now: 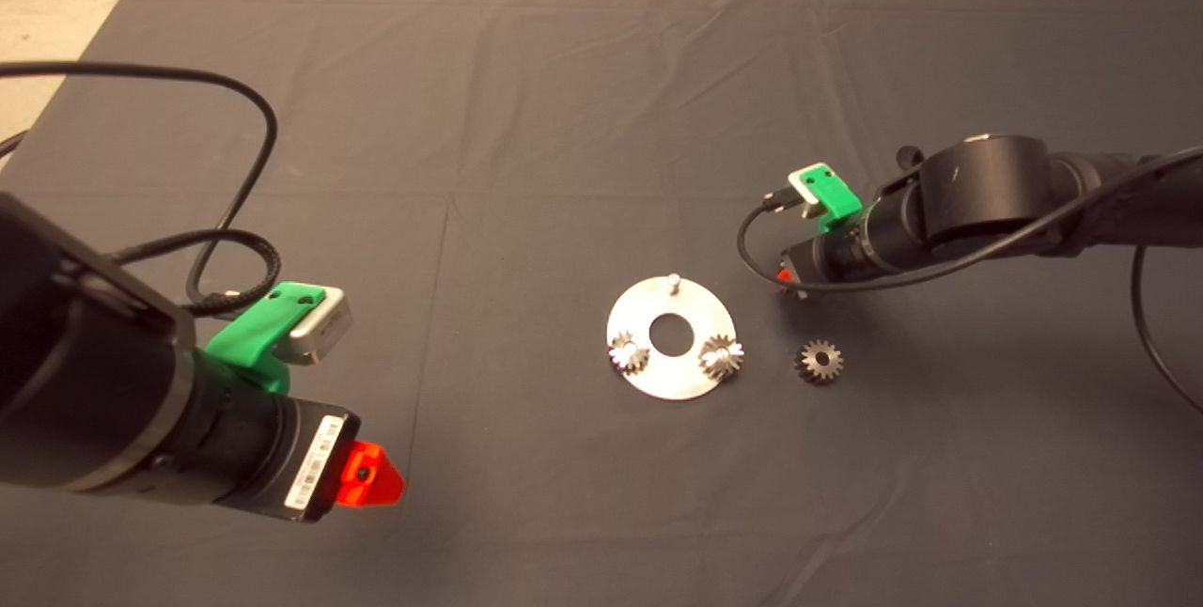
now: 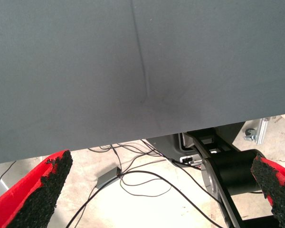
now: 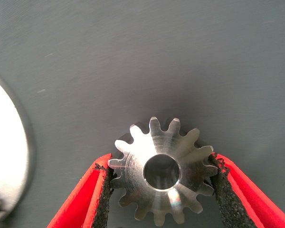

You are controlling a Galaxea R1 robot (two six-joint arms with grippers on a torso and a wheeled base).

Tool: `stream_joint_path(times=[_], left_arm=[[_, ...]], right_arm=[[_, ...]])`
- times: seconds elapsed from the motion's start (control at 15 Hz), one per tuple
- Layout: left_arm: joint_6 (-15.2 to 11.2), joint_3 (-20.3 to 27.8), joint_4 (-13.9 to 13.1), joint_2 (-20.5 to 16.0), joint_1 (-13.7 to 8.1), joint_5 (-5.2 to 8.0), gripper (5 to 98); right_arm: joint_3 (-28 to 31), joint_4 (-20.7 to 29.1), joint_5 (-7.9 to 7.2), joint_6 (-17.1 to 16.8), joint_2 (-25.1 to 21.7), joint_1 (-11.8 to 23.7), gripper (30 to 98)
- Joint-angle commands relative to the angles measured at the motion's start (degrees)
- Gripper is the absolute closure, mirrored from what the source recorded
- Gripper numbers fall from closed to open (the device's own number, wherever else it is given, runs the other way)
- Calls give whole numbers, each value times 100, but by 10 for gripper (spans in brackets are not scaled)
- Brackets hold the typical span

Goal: Remove an incorrectly installed larger gear and replace it with the correct smaller gear

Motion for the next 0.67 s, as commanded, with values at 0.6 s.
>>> stream_joint_path(times=[0.6], left_arm=[[-6,72,-65,-2,-44,25,58]], right_arm=[[66,-343,17,24,-9,31,790]])
